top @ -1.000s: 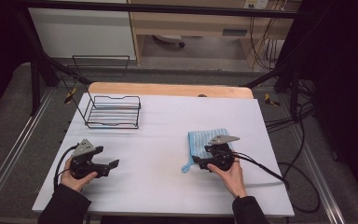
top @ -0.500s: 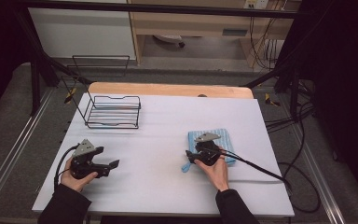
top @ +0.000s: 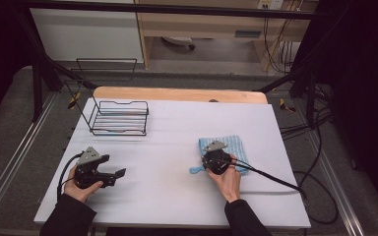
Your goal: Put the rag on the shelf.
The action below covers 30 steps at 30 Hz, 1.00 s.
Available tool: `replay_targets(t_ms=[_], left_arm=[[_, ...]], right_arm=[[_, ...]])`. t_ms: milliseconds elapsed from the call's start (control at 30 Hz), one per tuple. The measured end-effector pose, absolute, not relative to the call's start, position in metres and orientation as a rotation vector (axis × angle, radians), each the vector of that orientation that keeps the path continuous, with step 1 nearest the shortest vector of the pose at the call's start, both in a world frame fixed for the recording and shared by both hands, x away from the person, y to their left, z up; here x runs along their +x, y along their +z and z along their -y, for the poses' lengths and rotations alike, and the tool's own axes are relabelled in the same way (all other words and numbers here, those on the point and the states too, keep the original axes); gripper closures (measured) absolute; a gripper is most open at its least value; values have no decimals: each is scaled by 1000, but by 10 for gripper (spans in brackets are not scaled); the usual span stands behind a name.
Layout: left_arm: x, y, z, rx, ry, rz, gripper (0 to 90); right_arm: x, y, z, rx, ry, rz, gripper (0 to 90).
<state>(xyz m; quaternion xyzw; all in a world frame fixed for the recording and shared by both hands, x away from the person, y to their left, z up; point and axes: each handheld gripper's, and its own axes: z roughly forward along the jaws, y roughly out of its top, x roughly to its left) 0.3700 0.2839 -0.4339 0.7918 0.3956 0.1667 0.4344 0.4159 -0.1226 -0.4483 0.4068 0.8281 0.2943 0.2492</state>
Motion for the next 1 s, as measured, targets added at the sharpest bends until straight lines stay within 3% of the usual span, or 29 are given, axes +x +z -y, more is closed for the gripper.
replay_targets(t_ms=[267, 633, 1000], left_arm=[[370, -434, -284, 1972, 413, -986, 118], [370, -433, -284, 1972, 415, -988, 120], [370, -433, -284, 1973, 415, -990, 121]], right_arm=[[417, -443, 134, 1155, 884, -2263, 806], [405, -431, 136, 1093, 1047, -2329, 814], [387, -427, 111, 989, 1194, -2459, 813]])
